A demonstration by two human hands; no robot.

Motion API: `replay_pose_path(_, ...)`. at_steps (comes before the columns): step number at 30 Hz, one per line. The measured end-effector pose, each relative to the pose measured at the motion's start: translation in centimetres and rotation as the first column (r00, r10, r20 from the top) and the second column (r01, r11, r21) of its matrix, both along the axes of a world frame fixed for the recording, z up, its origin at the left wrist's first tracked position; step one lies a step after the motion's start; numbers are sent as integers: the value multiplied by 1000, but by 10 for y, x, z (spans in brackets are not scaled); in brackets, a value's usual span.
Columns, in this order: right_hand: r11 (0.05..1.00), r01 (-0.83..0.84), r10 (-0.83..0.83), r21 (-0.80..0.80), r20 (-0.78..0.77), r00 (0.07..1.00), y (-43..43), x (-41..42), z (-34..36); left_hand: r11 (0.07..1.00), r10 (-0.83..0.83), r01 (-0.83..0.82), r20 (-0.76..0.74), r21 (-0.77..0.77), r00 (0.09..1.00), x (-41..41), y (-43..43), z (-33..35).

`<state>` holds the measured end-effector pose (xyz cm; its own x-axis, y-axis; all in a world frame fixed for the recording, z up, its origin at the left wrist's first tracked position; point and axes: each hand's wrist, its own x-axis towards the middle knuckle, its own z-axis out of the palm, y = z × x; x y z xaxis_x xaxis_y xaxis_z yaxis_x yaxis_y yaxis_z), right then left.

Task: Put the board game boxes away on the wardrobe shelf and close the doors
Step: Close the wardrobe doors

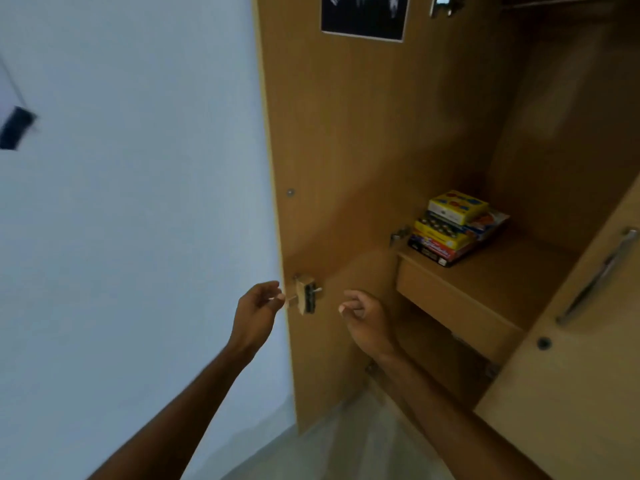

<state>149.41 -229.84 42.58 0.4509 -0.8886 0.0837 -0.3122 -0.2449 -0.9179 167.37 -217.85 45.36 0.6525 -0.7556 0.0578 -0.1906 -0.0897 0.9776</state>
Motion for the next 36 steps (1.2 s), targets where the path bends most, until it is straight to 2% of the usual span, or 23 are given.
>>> replay_pose_path(5,996,27,-25,-82,19,1000,-10,60,32,1000,-1,2,136,-12,991,50,-45,39)
replay_pose_path(12,984,136,-130,-118,58,990,-26,102,49,972,-186,186,11,-144,982,75,-90,49)
replay_pose_path(17,970,210,-203,-123,65,977,-21,85,37,941,-219,203,-29,-271,975,66,-83,37)
replay_pose_path(23,913,354,-349,-203,61,935,4,37,33,816,-479,488,111,-309,871,44,-84,30)
replay_pose_path(26,851,443,-445,-284,62,894,14,16,34,811,-470,505,184,-297,863,18,-101,34)
replay_pose_path(30,685,609,-638,-399,74,767,16,-16,39,695,-636,662,192,-280,748,-25,-131,40)
replay_pose_path(32,602,664,-721,-443,56,691,16,-36,41,665,-668,688,181,-291,722,-46,-143,42)
replay_pose_path(36,471,664,-831,-581,-41,555,9,-73,41,608,-744,746,133,-272,655,-90,-163,41)
